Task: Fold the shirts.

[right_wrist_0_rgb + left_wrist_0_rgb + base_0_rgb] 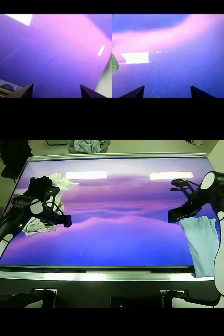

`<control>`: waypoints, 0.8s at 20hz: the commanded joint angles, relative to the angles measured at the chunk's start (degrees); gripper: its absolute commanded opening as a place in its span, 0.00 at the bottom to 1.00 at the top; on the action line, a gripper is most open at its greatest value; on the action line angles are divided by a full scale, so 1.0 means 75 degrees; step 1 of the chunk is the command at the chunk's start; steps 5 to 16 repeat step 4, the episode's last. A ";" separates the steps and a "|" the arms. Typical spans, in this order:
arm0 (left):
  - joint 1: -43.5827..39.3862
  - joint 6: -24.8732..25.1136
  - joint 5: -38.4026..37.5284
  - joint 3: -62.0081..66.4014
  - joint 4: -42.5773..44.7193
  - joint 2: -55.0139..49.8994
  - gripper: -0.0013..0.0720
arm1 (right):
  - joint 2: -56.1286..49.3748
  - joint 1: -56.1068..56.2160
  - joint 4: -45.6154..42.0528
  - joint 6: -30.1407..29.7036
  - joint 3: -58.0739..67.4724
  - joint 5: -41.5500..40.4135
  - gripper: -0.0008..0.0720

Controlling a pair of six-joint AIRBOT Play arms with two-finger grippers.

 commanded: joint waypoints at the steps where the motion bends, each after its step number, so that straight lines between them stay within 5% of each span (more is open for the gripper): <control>1: -0.0015 -0.0020 0.0079 -0.0058 -0.0009 0.0032 0.98 | -0.0006 0.0020 0.0006 0.0026 -0.0026 0.0006 0.93; 16: -0.0015 -0.0020 0.0079 -0.0058 -0.0012 0.0032 0.98 | -0.0006 0.0020 0.0006 0.0026 -0.0026 0.0006 0.93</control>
